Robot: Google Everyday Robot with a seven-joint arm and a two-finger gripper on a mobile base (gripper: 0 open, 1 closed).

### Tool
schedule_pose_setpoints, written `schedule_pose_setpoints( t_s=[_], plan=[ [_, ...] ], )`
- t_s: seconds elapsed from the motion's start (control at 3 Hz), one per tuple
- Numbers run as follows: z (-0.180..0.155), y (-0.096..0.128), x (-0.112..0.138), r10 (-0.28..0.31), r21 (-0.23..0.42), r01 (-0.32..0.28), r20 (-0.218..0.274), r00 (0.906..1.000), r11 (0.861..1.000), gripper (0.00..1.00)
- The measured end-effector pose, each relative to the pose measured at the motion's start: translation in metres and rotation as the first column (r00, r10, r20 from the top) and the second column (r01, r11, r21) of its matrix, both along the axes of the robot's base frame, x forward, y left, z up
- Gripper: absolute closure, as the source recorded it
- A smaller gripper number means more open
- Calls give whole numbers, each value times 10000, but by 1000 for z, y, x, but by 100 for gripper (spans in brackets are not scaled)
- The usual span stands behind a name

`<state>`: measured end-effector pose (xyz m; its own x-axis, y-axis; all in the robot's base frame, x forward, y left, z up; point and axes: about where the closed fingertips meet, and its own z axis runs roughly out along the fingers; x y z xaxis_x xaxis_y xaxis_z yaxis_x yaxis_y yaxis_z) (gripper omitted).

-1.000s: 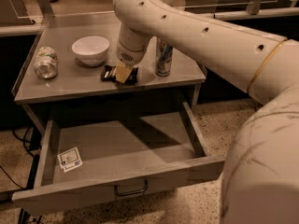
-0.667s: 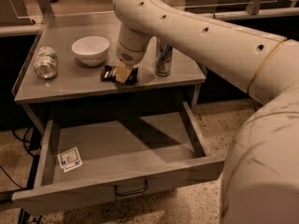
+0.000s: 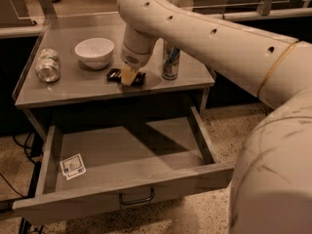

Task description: Pick rxbar chocolate from top drawer and place on counter

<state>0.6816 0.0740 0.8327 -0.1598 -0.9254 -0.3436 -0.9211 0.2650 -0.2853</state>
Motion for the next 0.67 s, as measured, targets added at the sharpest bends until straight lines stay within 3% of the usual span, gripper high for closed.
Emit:
schedule_pose_setpoints(
  t_s=[0.33, 0.67],
  plan=[
    [0, 0, 0, 0, -1, 0, -1, 10000, 10000, 0],
    [0, 0, 0, 0, -1, 0, -1, 10000, 10000, 0]
  ],
)
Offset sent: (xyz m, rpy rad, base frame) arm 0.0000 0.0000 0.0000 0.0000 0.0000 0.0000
